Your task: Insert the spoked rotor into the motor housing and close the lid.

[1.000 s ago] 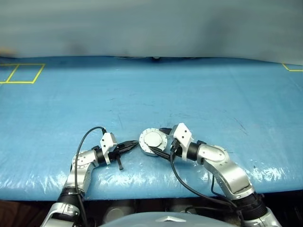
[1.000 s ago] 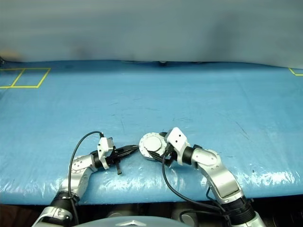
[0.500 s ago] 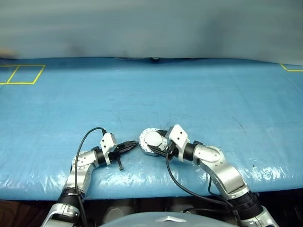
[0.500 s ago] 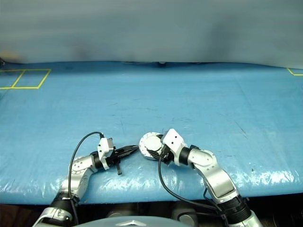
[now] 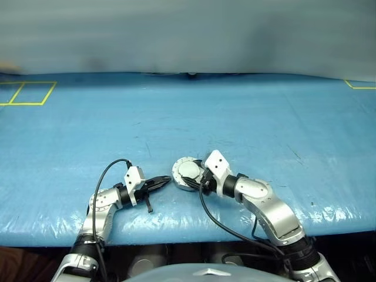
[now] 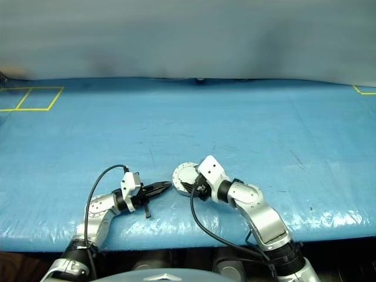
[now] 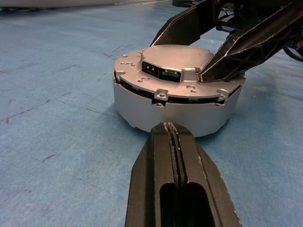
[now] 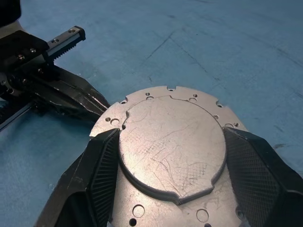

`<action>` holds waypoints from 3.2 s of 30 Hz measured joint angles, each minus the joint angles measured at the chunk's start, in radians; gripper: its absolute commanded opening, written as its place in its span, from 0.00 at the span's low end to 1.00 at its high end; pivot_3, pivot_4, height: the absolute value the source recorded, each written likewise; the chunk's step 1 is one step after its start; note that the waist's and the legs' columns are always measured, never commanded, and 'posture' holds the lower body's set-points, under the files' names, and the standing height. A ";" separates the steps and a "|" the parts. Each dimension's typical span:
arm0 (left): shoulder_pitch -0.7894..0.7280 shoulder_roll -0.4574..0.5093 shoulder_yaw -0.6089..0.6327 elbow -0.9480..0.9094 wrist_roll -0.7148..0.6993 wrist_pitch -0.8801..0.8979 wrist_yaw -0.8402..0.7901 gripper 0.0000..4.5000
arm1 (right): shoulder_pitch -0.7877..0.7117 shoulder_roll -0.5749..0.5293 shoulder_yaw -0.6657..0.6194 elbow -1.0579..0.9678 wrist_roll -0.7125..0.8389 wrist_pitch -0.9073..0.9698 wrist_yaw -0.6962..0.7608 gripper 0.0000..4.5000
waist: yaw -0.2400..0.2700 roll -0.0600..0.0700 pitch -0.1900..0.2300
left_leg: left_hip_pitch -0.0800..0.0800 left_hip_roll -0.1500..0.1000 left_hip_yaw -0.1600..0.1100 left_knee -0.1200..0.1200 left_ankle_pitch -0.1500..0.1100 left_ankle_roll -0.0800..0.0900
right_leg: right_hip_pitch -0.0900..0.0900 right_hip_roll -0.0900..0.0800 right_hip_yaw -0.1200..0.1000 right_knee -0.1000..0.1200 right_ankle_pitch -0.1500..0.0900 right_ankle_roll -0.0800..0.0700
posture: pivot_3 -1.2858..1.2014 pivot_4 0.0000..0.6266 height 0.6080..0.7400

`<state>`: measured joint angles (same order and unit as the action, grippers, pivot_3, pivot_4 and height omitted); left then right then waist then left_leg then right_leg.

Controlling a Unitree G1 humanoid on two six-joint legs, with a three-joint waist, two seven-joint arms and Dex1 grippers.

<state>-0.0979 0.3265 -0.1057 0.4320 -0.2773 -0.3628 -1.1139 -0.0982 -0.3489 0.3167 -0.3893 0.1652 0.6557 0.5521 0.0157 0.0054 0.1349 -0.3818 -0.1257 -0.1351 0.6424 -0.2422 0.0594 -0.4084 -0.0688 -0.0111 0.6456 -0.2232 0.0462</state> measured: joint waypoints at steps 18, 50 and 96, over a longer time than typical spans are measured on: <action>0.006 0.000 0.000 -0.002 0.000 0.002 0.001 0.00 | -0.033 -0.011 0.047 -0.025 -0.024 0.073 -0.050 0.67 | -0.002 0.001 -0.002 | 0.000 0.000 0.001 0.001 0.000 0.000 | 0.000 0.000 0.000 0.000 0.000 0.001 | 0.52 0.24 1.00; 0.008 -0.001 -0.002 -0.002 0.003 0.007 0.001 0.00 | -0.066 -0.058 0.061 0.019 -0.023 0.023 -0.004 0.67 | -0.001 0.002 -0.005 | 0.000 0.001 0.001 0.002 -0.001 -0.001 | 0.001 0.000 0.000 0.000 -0.002 0.004 | 0.52 0.24 1.00; 0.012 -0.016 0.019 -0.007 -0.035 0.052 0.008 0.00 | -0.096 -0.027 0.095 -0.002 -0.030 0.119 -0.050 0.67 | -0.002 0.000 -0.007 | 0.001 0.005 0.001 0.000 -0.002 -0.005 | 0.001 0.004 0.000 -0.002 -0.002 0.003 | 0.52 0.24 1.00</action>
<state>-0.0858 0.3105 -0.0863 0.4249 -0.3126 -0.3107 -1.1062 -0.1944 -0.3756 0.4112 -0.3915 0.1348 0.7745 0.5019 0.0136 0.0051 0.1277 -0.3804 -0.1203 -0.1346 0.6420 -0.2440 0.0543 -0.4072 -0.0647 -0.0108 0.6440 -0.2251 0.0492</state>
